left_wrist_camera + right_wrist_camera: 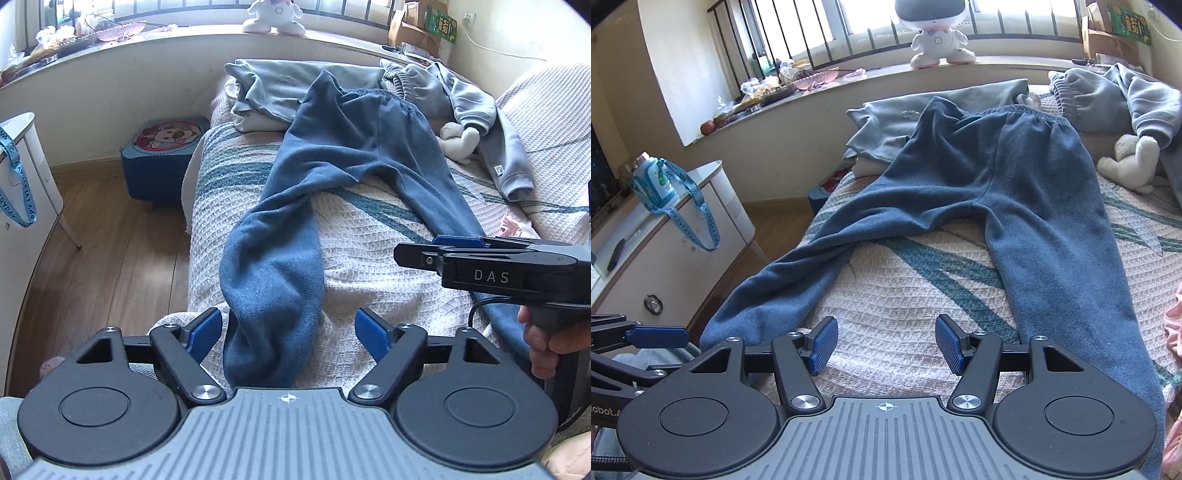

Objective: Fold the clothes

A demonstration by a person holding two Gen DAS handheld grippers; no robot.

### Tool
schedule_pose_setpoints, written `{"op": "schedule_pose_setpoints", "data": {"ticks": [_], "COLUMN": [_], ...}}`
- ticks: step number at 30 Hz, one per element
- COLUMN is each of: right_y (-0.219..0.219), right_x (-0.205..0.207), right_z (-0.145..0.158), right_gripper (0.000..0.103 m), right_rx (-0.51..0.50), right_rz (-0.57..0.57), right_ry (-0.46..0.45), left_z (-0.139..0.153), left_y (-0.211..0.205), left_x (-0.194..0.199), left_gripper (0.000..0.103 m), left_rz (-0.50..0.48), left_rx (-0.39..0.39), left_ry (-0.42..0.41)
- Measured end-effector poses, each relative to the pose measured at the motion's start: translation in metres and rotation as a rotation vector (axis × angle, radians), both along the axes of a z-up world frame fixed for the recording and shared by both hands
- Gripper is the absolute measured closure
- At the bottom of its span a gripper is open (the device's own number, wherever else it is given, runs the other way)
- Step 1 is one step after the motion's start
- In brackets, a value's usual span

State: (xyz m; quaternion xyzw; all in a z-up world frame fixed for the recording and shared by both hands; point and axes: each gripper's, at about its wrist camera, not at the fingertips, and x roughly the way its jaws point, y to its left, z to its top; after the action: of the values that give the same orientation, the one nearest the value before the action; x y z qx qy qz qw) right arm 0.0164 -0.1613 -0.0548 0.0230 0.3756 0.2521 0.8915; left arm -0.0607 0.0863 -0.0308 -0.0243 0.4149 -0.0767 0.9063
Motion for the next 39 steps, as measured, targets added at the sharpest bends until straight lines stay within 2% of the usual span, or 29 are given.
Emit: {"op": "schedule_pose_setpoints", "data": {"ticks": [3,25,32,39], "right_y": [-0.0005,-0.0004,-0.0025,-0.0032], "right_x": [-0.0001,0.0002,0.0007,0.001], "right_z": [0.0006,0.0027,0.002,0.0014], "right_gripper": [0.044,0.044,0.044,0.044], "right_rx": [0.001,-0.002,0.005,0.008], "right_rz": [-0.003,0.002,-0.005,-0.009], "right_ry": [-0.001,-0.004,-0.003,-0.002], "left_z": [0.0007,0.0058,0.0063,0.0062], "left_y": [0.0014,-0.0001,-0.0019,-0.0017], "left_x": [0.0,-0.0026,-0.0032,-0.0031], "left_gripper": [0.029,0.029,0.023,0.022], "left_rz": [0.002,-0.002,0.005,0.009], "left_rx": [-0.004,0.006,0.024,0.025], "left_ry": [-0.001,-0.02,-0.022,-0.021]}}
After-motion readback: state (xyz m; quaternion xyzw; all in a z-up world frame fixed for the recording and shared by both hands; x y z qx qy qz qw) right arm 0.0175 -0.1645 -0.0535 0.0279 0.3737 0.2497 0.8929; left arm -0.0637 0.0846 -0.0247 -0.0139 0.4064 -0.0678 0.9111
